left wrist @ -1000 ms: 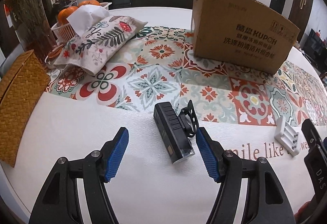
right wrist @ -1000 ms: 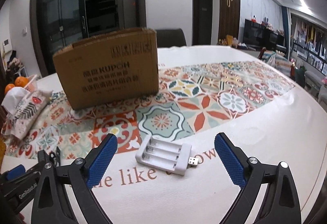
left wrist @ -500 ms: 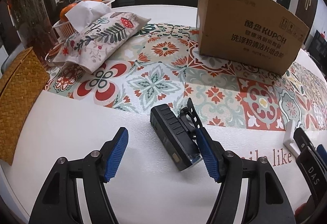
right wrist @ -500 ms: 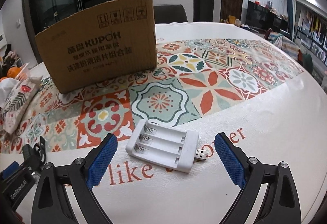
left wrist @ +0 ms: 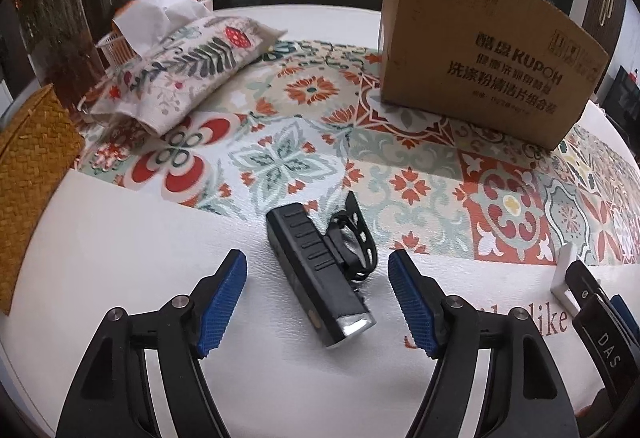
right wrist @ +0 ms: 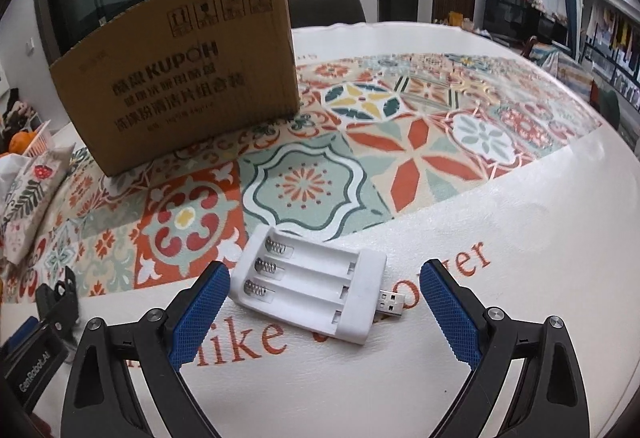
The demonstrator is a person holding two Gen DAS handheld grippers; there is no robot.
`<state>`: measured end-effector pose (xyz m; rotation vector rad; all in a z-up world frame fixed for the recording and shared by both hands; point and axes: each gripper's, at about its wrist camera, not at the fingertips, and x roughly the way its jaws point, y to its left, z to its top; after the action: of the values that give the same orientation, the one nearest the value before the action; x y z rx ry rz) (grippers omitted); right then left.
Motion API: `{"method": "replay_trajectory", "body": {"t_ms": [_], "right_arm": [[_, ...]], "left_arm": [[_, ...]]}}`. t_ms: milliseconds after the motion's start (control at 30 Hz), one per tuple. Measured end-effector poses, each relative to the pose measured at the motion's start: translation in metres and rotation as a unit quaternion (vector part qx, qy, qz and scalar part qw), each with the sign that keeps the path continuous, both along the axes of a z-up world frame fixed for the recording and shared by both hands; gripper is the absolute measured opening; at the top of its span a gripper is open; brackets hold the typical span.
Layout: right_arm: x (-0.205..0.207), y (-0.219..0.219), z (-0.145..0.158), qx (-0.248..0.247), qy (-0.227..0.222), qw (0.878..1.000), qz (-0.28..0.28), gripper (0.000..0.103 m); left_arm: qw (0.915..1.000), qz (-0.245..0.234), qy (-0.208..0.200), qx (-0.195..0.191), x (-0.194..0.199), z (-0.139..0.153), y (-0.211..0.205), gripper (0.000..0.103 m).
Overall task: Organize rigid objects
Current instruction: 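Grasp the black bike light with the left tool while the right tool grasps the white charger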
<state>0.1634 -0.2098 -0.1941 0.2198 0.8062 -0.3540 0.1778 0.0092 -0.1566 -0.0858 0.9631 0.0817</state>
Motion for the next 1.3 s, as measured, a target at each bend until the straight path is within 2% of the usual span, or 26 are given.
{"method": "replay_trajectory", "body": {"t_ms": [167,300,433,533,567,633,733,1100,1300], "right_arm": [[0.004,-0.001,-0.002,0.004,-0.002,1.0,0.001,0.097],[0.013,-0.002,-0.009,0.02,0.016,1.0,0.008,0.098],[0.017,0.006,-0.011,0.003,0.03,0.999,0.021,0.098],[0.018,0.009,-0.012,-0.007,0.037,0.999,0.027,0.098],[0.019,0.009,-0.012,-0.009,0.039,0.999,0.028,0.098],[0.019,0.01,-0.012,-0.014,0.041,0.999,0.031,0.096],[0.018,0.013,-0.011,-0.017,0.037,0.998,0.045,0.087],[0.008,0.014,-0.007,-0.017,0.024,0.997,0.075,0.086],[0.0,0.016,0.008,-0.033,-0.01,0.996,0.08,0.086]], "left_arm": [[1.0,0.004,0.005,0.005,0.003,-0.005,-0.002,0.073],[0.9999,0.012,0.001,0.005,0.005,-0.006,0.001,0.073],[0.9999,0.015,-0.005,0.004,0.006,-0.007,0.005,0.071],[0.9998,0.01,-0.014,0.004,0.004,-0.007,0.007,0.061],[0.9998,0.01,-0.017,0.005,0.004,-0.006,0.007,0.053],[0.9998,0.005,-0.017,0.004,0.003,-0.005,0.007,0.05],[0.9999,-0.005,-0.016,0.002,0.002,-0.004,0.006,0.046],[0.9985,-0.047,-0.02,-0.022,-0.006,0.001,-0.003,0.041],[0.997,-0.059,-0.042,-0.027,-0.012,0.012,-0.005,0.041]]}}
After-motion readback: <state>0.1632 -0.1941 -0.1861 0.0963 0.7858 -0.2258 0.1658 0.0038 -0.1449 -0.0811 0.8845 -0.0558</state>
